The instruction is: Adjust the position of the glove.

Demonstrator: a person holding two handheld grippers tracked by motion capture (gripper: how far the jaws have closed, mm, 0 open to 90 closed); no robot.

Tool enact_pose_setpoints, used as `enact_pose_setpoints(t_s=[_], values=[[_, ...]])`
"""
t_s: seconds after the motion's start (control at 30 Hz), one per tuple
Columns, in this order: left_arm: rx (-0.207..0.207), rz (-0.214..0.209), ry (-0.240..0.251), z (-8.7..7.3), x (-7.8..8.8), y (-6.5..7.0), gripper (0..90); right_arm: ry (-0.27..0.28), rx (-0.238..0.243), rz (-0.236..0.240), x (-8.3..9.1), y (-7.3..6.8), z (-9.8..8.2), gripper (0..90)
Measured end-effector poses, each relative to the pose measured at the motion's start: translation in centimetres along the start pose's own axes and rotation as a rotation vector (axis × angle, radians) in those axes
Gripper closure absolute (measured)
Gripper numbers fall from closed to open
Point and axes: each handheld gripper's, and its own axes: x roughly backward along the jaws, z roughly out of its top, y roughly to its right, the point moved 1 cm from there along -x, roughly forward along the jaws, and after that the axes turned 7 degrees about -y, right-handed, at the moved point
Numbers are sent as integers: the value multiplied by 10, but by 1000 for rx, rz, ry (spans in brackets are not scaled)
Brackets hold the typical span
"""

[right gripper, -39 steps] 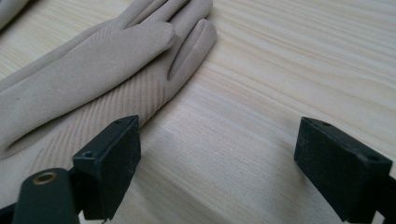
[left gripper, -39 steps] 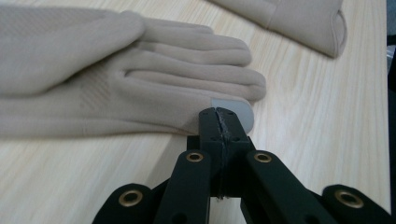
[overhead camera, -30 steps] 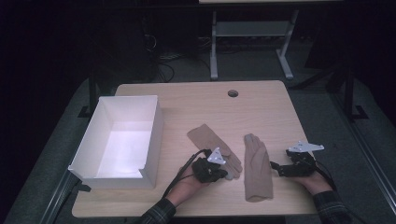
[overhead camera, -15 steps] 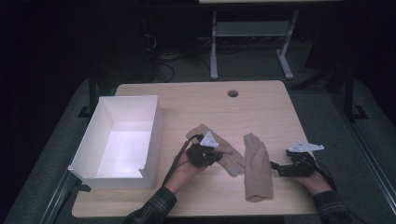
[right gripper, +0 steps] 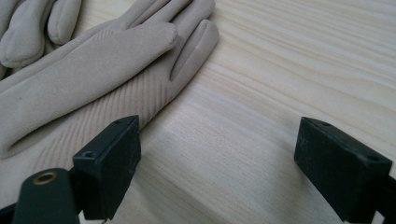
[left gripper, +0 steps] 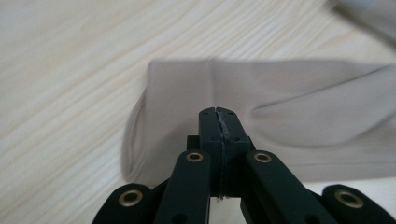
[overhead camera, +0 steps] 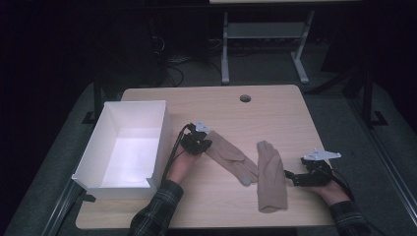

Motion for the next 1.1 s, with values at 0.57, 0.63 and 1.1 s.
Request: enact_pose_setpoints(t_s=[0.57, 0.63, 1.1], values=[[16, 17, -88, -28, 14, 17, 896, 0, 1, 0, 0, 0, 0, 142], [25, 12, -92, -33, 18, 21, 896, 0, 0, 0, 0, 0, 0, 142], [12, -91, -103, -74, 51, 65, 895, 0, 0, 0, 0, 0, 0, 143]])
